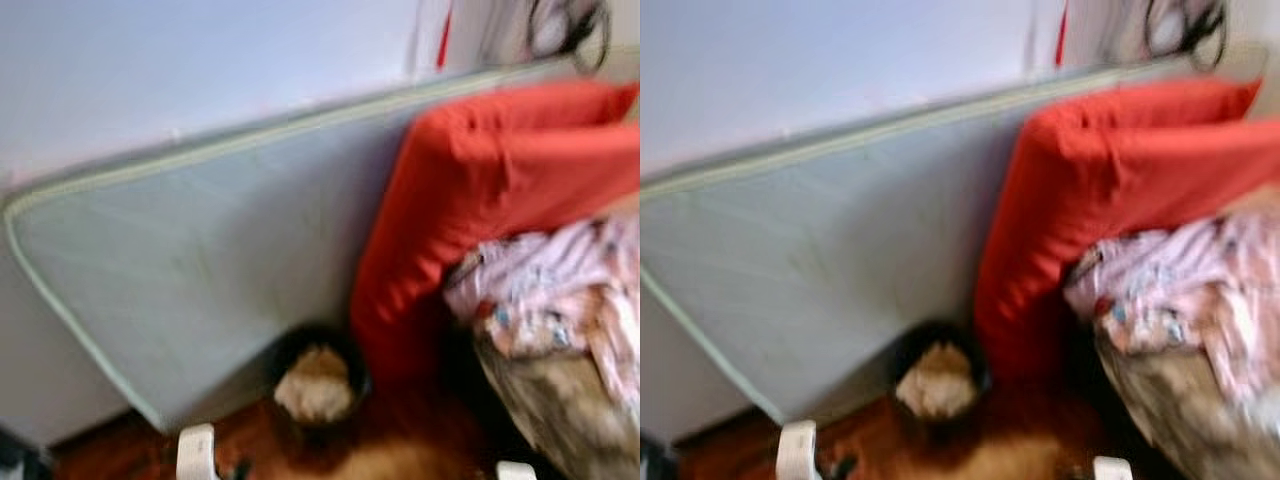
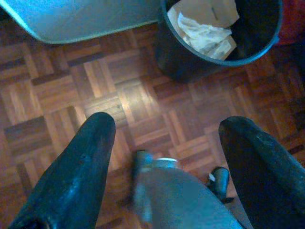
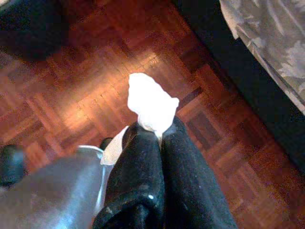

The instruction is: Clean up the room

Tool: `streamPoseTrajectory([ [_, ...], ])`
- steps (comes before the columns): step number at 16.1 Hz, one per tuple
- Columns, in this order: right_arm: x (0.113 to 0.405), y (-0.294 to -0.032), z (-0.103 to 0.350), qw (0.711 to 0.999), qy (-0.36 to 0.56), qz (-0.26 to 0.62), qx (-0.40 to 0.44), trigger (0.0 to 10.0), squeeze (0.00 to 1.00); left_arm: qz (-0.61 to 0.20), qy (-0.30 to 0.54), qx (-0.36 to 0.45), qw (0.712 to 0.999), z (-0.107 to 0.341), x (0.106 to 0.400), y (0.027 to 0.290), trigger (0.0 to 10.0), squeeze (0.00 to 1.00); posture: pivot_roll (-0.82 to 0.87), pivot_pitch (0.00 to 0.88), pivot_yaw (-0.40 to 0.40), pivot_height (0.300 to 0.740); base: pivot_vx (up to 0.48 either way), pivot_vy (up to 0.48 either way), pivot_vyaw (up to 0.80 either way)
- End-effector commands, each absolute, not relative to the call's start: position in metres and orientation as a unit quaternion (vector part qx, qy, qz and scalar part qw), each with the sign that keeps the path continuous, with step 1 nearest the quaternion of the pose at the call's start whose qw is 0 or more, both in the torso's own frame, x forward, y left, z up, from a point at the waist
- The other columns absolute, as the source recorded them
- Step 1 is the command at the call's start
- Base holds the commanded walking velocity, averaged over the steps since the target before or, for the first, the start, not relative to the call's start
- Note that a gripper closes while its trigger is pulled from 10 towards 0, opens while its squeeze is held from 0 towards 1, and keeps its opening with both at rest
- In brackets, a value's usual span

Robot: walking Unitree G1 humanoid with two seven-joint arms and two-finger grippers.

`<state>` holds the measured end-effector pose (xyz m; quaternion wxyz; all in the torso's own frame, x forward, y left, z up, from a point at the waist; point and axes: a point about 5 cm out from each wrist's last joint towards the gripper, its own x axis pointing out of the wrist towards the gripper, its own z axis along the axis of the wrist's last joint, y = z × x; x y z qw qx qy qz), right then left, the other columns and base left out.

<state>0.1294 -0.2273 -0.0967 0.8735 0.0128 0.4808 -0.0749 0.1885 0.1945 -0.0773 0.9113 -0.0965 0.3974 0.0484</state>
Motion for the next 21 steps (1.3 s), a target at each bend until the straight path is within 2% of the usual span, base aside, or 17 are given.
streamPoseTrajectory([
  [1,0.135,-0.219,-0.096,0.877,0.475,-0.067,0.025,10.0,0.0,0.054,0.406,-0.088,0.908,-0.079,0.183,0.201,10.0,0.0,0.03,0.0,-0.018,0.74,0.0,0.0,0.0],
  [3,0.137,-0.217,-0.096,0.877,0.475,-0.064,0.026,10.0,0.0,0.054,0.404,-0.085,0.909,-0.079,0.184,0.201,10.0,0.0,0.04,0.0,-0.018,0.74,0.0,0.0,0.0],
  [9,0.145,-0.187,-0.099,0.878,0.478,-0.029,0.011,10.0,0.0,0.056,0.404,-0.09,0.909,-0.079,0.183,0.201,10.0,0.0,0.04,0.0,-0.023,0.74,0.0,0.0,0.0],
  [10,0.15,-0.185,-0.097,0.883,0.469,-0.019,0.006,10.0,0.0,0.056,0.406,-0.093,0.908,-0.08,0.182,0.2,10.0,0.0,0.04,0.0,-0.024,0.74,0.0,0.0,0.76],
  [15,0.155,-0.189,-0.094,0.887,0.461,-0.023,0.007,10.0,0.0,0.058,0.408,-0.093,0.906,-0.08,0.181,0.202,10.0,0.0,0.03,0.0,-0.02,0.74,0.115,0.0,0.8],
  [21,0.152,-0.198,-0.094,0.889,0.458,-0.016,-0.013,10.0,0.0,0.059,0.408,-0.094,0.906,-0.08,0.181,0.203,10.0,0.0,0.04,0.0,-0.019,0.74,0.318,0.0,0.0],
])
